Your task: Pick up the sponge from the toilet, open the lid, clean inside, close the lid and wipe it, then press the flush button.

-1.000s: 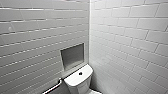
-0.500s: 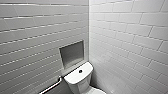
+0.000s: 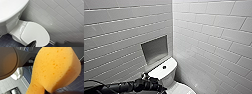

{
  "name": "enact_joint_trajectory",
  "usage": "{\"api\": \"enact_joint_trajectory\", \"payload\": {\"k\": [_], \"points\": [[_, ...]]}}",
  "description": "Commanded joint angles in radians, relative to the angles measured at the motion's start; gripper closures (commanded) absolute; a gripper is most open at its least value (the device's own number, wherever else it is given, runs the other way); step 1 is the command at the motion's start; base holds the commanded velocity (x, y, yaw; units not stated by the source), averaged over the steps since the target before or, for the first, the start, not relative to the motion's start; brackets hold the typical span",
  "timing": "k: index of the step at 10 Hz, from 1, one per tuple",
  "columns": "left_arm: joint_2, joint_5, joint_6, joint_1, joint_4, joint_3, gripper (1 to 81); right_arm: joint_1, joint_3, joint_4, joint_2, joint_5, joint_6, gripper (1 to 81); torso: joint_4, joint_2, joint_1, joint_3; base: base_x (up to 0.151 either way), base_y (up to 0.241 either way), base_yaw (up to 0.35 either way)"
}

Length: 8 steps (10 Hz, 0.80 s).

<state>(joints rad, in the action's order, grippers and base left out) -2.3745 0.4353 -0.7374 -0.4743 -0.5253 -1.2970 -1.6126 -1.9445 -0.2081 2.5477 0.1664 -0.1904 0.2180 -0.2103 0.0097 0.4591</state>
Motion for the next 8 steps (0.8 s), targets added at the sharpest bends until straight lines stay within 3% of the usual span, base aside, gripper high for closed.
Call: {"api": "enact_joint_trajectory", "payload": {"k": [1,4,5,6,8], "points": [[-0.062,0.052,-0.003,0.223,0.126,-0.1,1.0,0.007,0.029,-0.01,-0.024,-0.067,0.0,81.1,0.0,0.0,0.0,0.031,0.0,0.0,0.0],[-0.118,0.056,-0.005,0.305,0.149,-0.177,1.0,0.004,0.018,-0.024,-0.024,-0.042,0.0,81.1,0.0,0.001,0.001,0.081,0.0,0.0,0.0],[-0.134,0.056,-0.005,0.328,0.159,-0.205,1.0,0.002,0.02,-0.024,-0.022,-0.042,0.0,81.1,0.0,0.001,0.001,0.127,0.0,0.0,0.0],[-0.157,0.056,-0.005,0.352,0.172,-0.243,1.0,0.001,0.015,-0.024,-0.021,-0.042,0.0,81.1,0.0,0.001,0.001,0.112,0.0,0.0,0.0],[-0.19,0.048,-0.005,0.381,0.255,-0.301,1.0,0.002,0.013,-0.024,-0.021,-0.042,0.0,81.1,0.0,0.003,0.001,0.141,0.0,0.0,0.0]]}}
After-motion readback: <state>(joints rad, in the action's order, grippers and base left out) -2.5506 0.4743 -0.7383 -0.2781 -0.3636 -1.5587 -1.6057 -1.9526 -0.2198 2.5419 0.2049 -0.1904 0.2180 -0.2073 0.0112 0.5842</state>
